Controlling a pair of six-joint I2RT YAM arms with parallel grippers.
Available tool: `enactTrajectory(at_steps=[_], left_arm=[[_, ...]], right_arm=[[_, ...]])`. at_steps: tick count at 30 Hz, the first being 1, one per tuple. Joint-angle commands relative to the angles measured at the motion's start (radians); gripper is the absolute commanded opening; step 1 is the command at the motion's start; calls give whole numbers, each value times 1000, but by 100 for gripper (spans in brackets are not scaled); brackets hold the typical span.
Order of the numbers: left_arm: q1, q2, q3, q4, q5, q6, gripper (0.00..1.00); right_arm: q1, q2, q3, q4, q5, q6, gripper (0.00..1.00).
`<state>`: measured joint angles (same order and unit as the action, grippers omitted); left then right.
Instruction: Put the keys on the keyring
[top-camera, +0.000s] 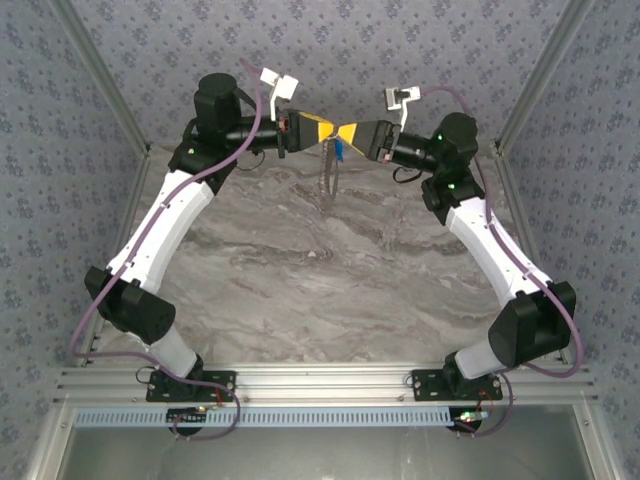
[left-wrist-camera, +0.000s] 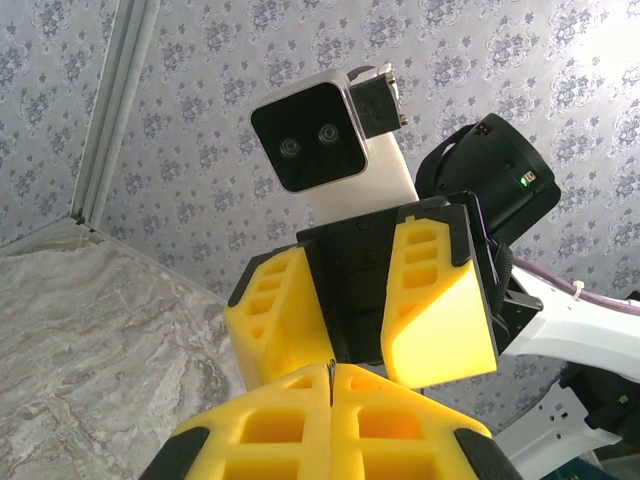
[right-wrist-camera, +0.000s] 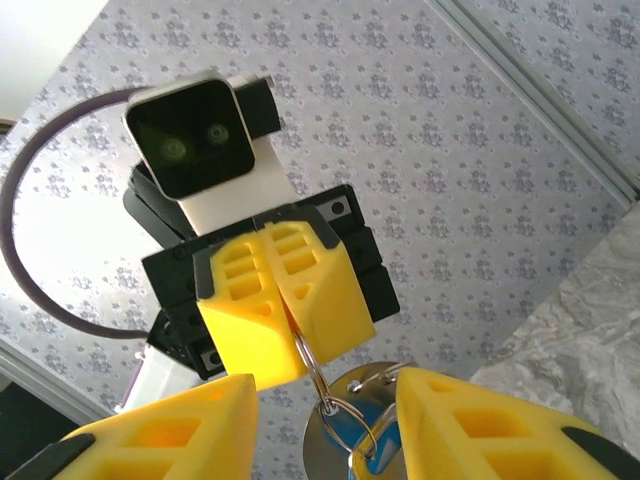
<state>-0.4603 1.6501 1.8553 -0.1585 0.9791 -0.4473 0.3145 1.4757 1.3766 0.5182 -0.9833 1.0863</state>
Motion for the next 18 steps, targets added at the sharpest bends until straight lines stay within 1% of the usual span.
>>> enactTrajectory(at_steps=[1,4,6,8,10,13,16,18], left_arm=[[-3,-26,38,41,6,-4,0],[-3,-24,39,40,6,-1,0],[-2,-24,39,40,6,-1,0],[0,-23,39,40,5,-1,0],[-1,-22,41,40,4,-1,0],[-1,-20,45,39,6,0,0],[-1,-19,47,39,5,-1,0],[0,-19,49,40,4,-1,0]], right_arm=[[-18,-6,-26,126,-10,85,43],[-17,-3,-28,136,-15,92,37],[-16,-3,-28,135,-19,93,30],[-15,-2,-32,138,-21,94,26],[-13,-1,-34,146,-25,99,28],[-6,2,-33,145,-31,100,41],[-3,5,-34,147,-31,100,41],[-1,8,-34,150,-32,104,37]])
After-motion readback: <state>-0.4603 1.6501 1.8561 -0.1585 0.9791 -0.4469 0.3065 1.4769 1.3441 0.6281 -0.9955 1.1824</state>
